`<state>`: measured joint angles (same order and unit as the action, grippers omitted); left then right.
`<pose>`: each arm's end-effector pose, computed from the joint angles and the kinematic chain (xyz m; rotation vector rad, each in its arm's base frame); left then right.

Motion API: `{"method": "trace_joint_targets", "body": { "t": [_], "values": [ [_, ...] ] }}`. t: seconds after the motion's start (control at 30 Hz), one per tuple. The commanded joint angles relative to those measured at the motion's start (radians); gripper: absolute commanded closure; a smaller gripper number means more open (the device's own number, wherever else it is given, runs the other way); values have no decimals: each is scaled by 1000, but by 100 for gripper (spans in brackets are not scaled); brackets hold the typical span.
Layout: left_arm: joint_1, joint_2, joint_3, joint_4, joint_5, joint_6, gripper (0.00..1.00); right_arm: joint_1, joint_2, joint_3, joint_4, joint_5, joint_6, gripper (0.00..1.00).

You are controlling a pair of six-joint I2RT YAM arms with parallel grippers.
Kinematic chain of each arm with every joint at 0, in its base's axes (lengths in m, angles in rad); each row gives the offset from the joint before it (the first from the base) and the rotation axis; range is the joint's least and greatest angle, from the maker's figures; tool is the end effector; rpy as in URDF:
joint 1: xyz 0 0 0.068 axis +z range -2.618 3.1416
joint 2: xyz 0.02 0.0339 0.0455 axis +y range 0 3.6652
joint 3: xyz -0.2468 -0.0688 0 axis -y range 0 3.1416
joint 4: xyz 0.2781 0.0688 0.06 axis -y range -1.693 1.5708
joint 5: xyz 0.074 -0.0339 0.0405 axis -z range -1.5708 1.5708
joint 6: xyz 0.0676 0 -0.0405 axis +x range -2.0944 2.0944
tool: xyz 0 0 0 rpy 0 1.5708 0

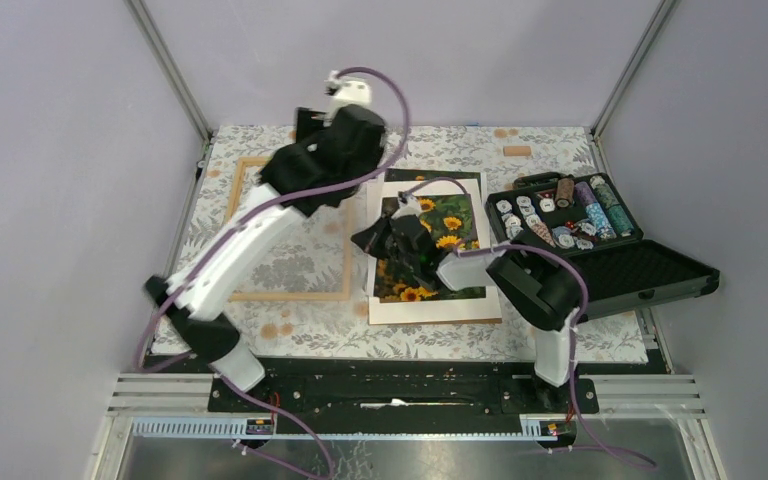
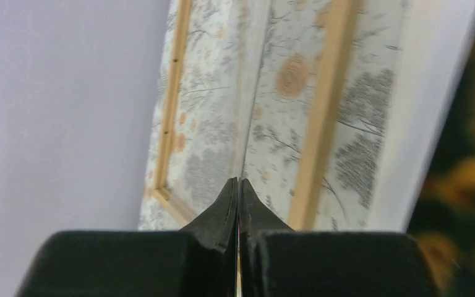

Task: Put the photo into the frame
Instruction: Place the photo frame item in the photo frame.

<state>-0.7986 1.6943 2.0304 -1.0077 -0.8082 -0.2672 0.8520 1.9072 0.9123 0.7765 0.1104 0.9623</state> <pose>0.3055 -0.2436 0.4317 0.1258 2.0197 0.2441 0.2960 0.3270 0.1153 0.1941 1.9453 1.1680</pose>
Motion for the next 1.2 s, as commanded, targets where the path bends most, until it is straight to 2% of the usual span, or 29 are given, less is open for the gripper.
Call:
{"method": "trace_joint_targets", "body": {
  "t": [0.0, 0.13, 0.23, 0.57, 0.73, 1.0, 1.17],
  "values": [
    [4, -168, -104, -51, -58, -65, 1, -56, 119, 178, 52, -364, 76, 100],
    [4, -276, -157, -31, -66, -79, 1, -85, 255, 316, 108, -549, 113, 100],
    [4, -318, -196, -25, -86, -84, 1, -102, 326, 392, 146, -609, 110, 100],
    [4, -313, -253, -22, -113, -104, 1, -139, 479, 549, 165, -640, 113, 100],
    [4, -310, -273, 15, -130, -67, 1, -139, 412, 421, 165, -640, 113, 100],
    [4, -300, -298, 38, -133, -58, 1, -139, 444, 481, 165, -640, 113, 100],
    [4, -319, -336, 54, -134, -59, 1, -139, 385, 381, 165, -640, 113, 100]
  ]
}}
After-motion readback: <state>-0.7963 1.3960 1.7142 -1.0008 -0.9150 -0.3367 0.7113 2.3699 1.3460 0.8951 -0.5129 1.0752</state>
